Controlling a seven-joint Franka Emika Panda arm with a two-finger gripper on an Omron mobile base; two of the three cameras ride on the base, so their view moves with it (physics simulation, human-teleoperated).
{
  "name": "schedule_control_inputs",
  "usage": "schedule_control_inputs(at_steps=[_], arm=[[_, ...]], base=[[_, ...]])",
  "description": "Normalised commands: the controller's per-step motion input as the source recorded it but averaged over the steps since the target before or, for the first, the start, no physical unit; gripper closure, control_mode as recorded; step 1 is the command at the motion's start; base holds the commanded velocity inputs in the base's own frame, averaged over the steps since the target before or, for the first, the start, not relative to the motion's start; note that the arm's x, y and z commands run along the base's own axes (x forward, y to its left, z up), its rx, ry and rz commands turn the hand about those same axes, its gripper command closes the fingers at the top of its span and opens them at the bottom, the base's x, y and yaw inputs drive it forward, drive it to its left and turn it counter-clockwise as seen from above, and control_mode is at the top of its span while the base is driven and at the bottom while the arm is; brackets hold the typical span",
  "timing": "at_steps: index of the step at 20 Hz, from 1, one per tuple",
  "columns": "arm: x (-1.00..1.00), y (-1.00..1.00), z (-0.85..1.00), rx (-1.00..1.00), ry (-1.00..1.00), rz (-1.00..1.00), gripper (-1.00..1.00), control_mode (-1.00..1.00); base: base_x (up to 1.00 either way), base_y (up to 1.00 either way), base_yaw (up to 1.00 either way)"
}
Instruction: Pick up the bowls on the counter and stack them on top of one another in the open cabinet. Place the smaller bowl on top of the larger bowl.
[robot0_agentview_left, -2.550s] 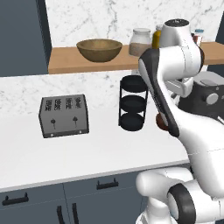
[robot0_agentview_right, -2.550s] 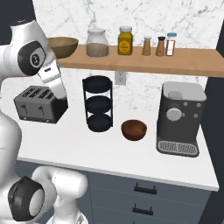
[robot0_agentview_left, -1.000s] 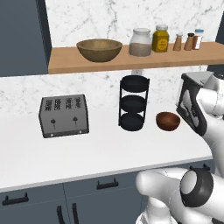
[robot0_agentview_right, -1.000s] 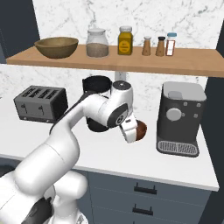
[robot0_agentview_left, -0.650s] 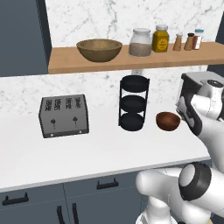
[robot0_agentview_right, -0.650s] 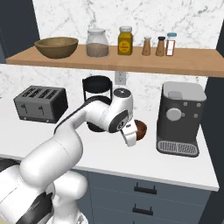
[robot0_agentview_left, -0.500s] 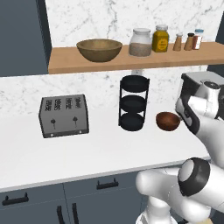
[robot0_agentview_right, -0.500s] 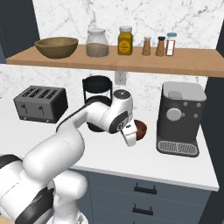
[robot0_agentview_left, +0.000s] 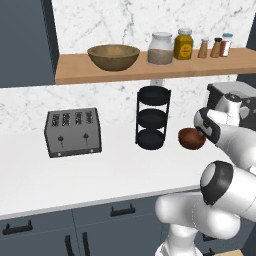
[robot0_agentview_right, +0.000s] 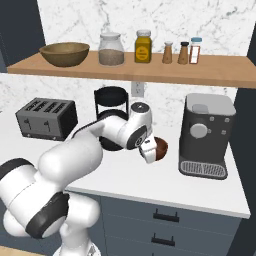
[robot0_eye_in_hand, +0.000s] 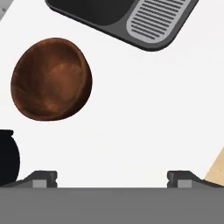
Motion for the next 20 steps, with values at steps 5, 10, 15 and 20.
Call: schedule_control_inputs(at_steps=[5,10,15,20], arm=[[0.27,0.0,-0.19,0.0,0.0,0.0,-1.0,-1.0],[0.26,-0.04,-0.19,0.01,0.0,0.0,-1.0,-1.0],[0.11,-0.16,-0.19,0.02,0.0,0.0,-1.0,-1.0],[0.11,-0.05,-0.07,0.0,0.0,0.0,-1.0,-1.0]], base=[[0.0,0.0,0.0],[0.0,0.0,0.0],[0.0,0.0,0.0],[0.0,0.0,0.0]])
